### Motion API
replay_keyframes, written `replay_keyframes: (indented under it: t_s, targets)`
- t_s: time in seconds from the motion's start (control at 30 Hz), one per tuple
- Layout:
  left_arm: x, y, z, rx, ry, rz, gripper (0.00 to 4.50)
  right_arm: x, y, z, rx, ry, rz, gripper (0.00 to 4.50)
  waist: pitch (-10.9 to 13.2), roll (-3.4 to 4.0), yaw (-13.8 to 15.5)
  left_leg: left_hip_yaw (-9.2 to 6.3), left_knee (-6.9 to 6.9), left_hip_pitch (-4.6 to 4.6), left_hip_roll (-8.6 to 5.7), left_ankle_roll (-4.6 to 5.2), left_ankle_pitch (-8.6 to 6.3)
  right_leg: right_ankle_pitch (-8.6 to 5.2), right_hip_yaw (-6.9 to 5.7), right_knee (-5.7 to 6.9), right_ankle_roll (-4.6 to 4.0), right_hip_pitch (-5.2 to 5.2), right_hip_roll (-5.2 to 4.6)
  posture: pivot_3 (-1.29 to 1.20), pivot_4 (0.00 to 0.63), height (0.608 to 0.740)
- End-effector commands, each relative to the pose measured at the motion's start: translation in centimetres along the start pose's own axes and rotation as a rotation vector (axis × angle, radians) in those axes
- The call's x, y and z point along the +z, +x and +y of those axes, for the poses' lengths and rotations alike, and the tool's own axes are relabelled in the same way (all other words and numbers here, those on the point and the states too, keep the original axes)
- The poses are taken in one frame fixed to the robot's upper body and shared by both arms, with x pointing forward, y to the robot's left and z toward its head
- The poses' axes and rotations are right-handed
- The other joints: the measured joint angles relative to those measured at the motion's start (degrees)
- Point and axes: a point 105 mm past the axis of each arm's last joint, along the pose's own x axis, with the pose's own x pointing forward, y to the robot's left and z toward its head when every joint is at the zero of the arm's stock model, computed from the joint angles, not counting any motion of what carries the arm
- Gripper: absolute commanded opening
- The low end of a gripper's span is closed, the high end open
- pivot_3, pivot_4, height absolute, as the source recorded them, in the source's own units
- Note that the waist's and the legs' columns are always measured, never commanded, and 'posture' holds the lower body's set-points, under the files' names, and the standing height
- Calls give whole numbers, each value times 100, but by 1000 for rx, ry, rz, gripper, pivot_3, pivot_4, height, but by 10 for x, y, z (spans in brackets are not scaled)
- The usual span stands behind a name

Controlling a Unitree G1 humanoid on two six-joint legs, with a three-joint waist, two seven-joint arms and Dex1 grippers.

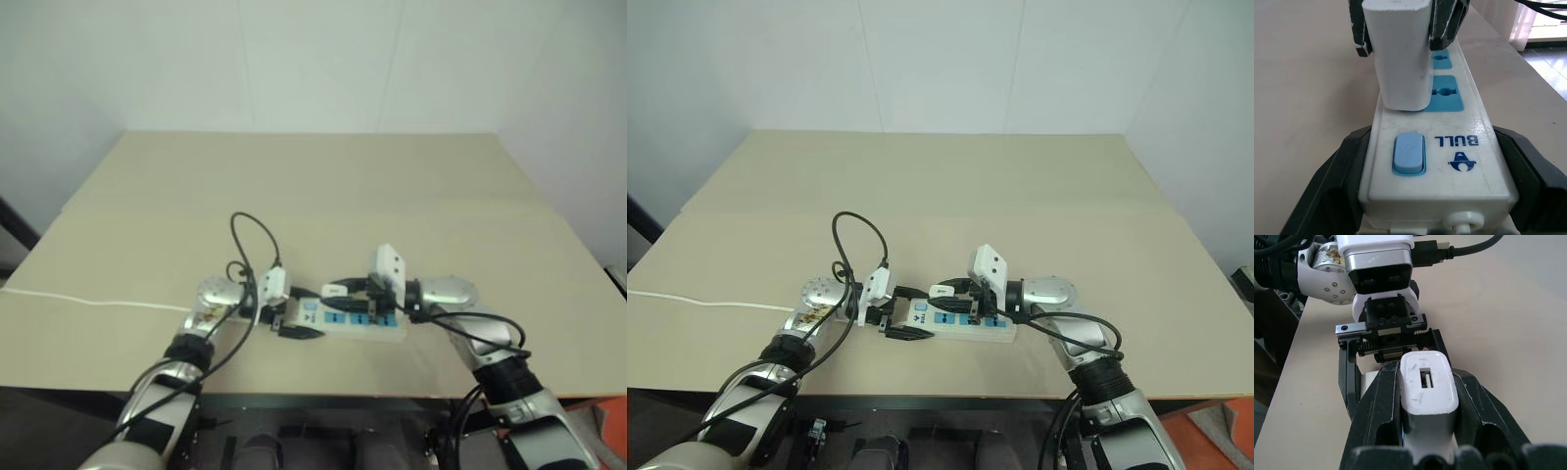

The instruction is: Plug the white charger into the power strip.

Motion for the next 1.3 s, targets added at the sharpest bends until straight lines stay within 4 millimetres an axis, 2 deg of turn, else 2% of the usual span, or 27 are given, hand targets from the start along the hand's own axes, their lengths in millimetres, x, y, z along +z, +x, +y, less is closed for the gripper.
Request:
replay_keyframes:
  t_s: [0.03,0.3,0.8,1.23,1.3]
  targets:
    - [-15,-2,-6,-22,-40,68,3289,-27,-15,1,-5,4,115,1184,0,0,17,0,0,1,0,0,0,0,0,-1,0,1,0,0,150,740]
    - [-15,-3,-5,-16,-39,73,3289,-53,-30,-2,-25,41,197,1184,-1,0,77,1,0,4,0,0,0,-1,-1,-6,1,6,0,0,150,740]
    - [-16,-4,-6,-16,-29,80,3289,-53,-4,3,39,77,171,1184,-4,-4,31,2,-1,25,4,0,0,-1,0,-4,0,19,3,0,150,740]
    - [-15,-4,-6,-8,-21,74,3289,-55,-2,10,54,83,170,1184,-5,-4,-8,1,-3,29,7,-1,0,-1,0,-2,-1,22,5,0,150,740]
    - [-14,-3,-6,-6,-21,71,3289,-52,-1,13,71,87,164,1918,-5,-5,-7,1,-4,29,7,-1,0,-1,0,-3,-1,21,5,0,150,740]
